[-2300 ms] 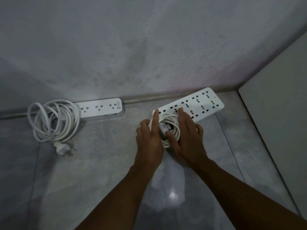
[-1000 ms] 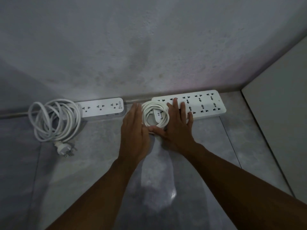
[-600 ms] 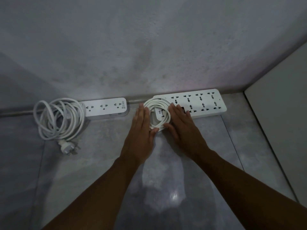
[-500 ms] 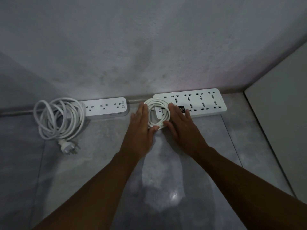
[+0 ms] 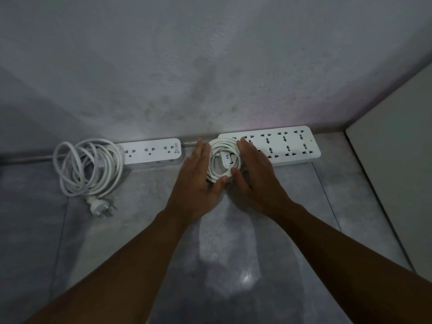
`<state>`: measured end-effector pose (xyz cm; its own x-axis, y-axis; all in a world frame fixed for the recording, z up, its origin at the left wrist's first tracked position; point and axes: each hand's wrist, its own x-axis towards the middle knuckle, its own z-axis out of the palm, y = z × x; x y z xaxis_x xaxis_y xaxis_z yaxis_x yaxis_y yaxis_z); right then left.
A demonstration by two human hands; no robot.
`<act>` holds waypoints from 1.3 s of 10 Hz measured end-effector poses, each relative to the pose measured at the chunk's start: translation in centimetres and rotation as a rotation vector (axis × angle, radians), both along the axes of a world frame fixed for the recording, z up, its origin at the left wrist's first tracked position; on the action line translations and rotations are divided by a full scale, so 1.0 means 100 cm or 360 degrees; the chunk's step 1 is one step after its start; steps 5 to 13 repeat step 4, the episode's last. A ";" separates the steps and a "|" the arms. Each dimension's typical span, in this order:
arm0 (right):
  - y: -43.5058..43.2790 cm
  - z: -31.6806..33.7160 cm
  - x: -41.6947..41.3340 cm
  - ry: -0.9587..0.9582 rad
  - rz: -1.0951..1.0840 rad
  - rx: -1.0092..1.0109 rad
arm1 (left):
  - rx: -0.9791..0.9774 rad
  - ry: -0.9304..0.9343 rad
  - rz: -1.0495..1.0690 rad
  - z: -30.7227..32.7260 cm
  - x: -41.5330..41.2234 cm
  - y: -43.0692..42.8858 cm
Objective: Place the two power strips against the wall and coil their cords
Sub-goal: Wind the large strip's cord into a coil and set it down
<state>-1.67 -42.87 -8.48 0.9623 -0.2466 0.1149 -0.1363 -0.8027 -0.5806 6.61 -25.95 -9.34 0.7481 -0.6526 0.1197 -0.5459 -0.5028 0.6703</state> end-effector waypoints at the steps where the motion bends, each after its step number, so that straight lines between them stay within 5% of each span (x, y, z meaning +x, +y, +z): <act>1: 0.008 0.004 0.000 -0.0006 -0.0018 -0.0070 | -0.0002 -0.0007 0.0001 0.003 0.003 0.002; 13: 0.026 0.024 0.018 -0.0105 0.0090 -0.0267 | 0.0100 -0.0172 -0.0016 0.021 0.013 0.021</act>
